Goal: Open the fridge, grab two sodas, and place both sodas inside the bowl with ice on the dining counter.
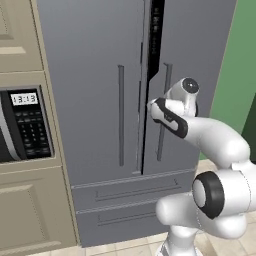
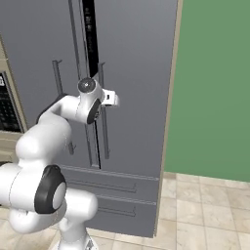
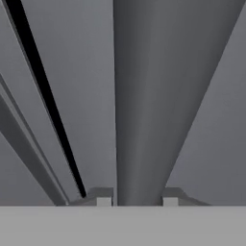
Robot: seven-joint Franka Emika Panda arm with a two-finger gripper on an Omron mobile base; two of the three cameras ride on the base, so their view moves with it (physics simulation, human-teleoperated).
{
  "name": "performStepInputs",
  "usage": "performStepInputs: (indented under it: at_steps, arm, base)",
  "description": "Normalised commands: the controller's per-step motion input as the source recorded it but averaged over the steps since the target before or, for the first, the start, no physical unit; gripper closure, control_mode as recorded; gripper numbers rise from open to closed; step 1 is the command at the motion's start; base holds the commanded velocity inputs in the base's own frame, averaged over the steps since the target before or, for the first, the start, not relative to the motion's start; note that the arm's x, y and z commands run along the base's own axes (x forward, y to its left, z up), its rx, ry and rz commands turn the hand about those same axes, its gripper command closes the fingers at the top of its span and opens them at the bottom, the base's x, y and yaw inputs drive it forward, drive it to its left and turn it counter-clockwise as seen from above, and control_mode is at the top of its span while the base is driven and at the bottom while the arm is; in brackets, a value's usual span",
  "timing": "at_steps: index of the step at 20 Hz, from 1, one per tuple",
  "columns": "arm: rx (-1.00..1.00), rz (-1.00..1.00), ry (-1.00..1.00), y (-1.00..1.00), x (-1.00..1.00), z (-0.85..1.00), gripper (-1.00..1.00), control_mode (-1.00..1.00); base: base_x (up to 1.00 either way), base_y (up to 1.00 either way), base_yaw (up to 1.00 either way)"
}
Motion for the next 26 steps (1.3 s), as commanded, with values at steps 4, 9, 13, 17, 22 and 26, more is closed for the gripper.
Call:
performStepInputs:
  at_steps: [4,9,13,17,22,26]
  arm:
    - [0.0,0.0,0.0,-0.33,-0.37,-0.12,1.0,-1.0]
    - [0.0,-0.01,0.0,-0.57,-0.66,-0.2,1.0,-1.0]
    - [0.0,-0.09,0.09,-0.63,-0.86,-0.19,1.0,-1.0]
    - [-0.01,-0.11,0.16,-0.74,-0.84,-0.08,1.0,-1.0]
    - [-0.07,-0.07,0.13,-0.51,-0.76,-0.33,-1.0,-1.0]
    - [-0.1,0.05,0.01,-0.01,-0.85,-0.45,-1.0,-1.0]
  base:
    - [0.0,0.0,0.0]
    - [0.0,0.0,0.0]
    - [0.0,0.0,0.0]
    - [0.0,0.0,0.0]
    - [0.0,0.0,0.0]
    - [0.0,0.0,0.0]
